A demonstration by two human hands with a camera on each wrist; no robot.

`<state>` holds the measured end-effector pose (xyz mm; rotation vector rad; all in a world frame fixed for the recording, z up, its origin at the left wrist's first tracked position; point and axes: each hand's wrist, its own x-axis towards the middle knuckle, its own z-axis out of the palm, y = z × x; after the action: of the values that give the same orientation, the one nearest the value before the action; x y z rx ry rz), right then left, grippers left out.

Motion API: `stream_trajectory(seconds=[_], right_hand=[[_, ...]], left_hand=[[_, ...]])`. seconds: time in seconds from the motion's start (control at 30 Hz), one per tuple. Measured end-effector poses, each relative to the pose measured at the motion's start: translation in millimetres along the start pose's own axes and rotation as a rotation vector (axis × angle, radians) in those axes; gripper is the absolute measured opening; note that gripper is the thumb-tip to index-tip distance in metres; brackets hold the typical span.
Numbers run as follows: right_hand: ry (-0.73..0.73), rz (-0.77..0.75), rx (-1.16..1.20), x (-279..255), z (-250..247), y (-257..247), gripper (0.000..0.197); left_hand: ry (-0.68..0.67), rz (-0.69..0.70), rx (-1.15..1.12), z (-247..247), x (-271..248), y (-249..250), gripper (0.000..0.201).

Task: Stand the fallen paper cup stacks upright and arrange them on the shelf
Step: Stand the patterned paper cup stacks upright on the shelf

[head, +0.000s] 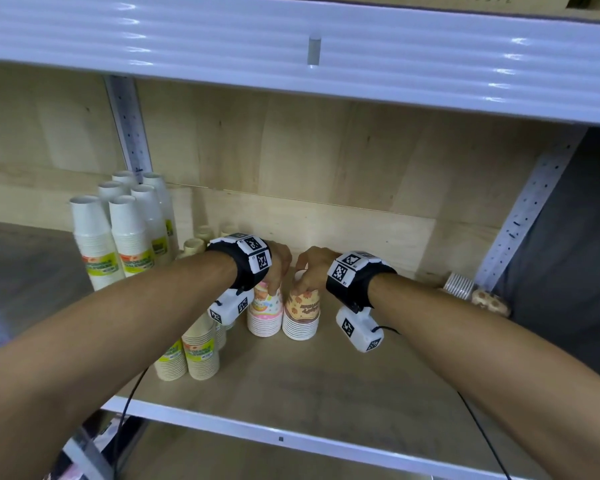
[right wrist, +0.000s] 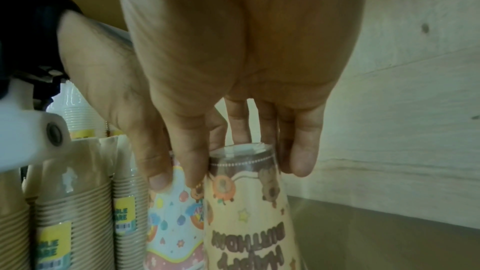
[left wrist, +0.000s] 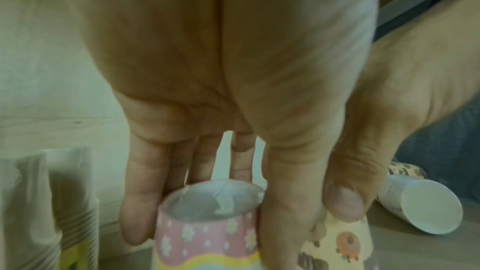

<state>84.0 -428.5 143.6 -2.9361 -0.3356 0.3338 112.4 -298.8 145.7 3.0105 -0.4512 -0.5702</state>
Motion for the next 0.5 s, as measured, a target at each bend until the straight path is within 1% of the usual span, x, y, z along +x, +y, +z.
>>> stream_trajectory(seconds=[0.03,0.1,0.13,0.23,0.3,0.37,0.5], right_hand=[[-0.002,-0.001,0.017,-3,-2,-2,0.051],[-0.018,-0.012,0.044,-4,-6,3,0.053],[-0.023,-0.002,0.072,-7,-11,6,0.054],[0.002,0.03,0.122,-9,-22,23,0.061],[0.014,0.068,0.099,-11,-30,36,0.061],[0.038,0.102,0.059,-15,-39,55,0.055],[0.088,0.231,0.056,-25,-54,109,0.055]], left_hand=[[-0.007,-0.007,-0.031,-1,-1,-1,0.05],[-0.006,0.016,-0.012,-5,-3,0,0.057],[0.009,0.038,0.008,-8,-1,0,0.058],[-0.001,0.051,0.064,-23,-1,8,0.053],[0.058,0.048,0.097,-32,3,12,0.049],[0.131,0.074,0.102,-38,7,23,0.045],[0.179,0.16,0.083,-45,20,53,0.041]])
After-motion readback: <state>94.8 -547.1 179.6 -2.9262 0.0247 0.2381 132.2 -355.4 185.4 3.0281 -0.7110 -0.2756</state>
